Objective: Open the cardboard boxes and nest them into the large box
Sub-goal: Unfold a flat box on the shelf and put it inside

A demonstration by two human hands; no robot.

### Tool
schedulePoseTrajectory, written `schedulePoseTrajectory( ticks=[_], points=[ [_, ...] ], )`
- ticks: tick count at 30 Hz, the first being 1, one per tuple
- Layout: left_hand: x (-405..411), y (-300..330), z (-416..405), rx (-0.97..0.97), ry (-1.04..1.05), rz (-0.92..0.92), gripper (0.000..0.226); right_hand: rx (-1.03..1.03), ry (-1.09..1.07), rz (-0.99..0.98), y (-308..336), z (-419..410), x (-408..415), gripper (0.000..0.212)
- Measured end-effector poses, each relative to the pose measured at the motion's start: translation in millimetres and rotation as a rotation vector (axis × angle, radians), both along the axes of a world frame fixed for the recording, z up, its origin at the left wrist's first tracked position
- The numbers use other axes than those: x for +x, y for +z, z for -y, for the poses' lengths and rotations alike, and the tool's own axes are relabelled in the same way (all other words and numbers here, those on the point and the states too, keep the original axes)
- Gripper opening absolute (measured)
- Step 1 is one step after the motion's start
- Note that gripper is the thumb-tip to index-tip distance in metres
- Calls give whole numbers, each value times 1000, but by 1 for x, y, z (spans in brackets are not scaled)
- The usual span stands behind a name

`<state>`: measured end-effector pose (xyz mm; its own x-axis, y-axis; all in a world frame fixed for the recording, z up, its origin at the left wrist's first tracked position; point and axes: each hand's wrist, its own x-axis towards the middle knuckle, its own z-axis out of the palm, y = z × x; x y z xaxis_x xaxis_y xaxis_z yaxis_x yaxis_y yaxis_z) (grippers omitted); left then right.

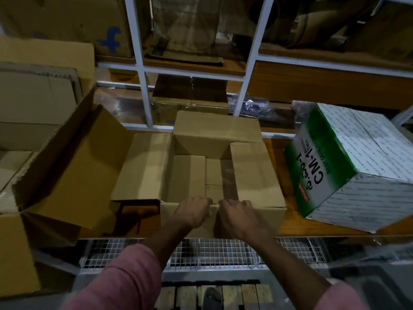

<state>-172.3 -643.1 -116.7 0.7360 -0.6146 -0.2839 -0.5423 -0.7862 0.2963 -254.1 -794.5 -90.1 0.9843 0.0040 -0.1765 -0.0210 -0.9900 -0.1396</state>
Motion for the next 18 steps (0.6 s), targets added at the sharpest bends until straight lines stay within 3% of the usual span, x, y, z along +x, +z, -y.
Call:
schedulePoseTrajectory(
  ticks=[4,10,14,18],
  points=[
    [2,-4,-1,33,-42,67,22,227,-53,24,-15,-21,17,31],
    [8,-8,-3,86,-73,80,32,137,-249,54,-38,-17,33,61],
    [14,-13,-8,116,-46,43,32,25,-180,157,-35,-16,34,63],
    [23,-16,-37,86,-29,-34,27,107,-337,62,-35,11,31,67]
  ],
)
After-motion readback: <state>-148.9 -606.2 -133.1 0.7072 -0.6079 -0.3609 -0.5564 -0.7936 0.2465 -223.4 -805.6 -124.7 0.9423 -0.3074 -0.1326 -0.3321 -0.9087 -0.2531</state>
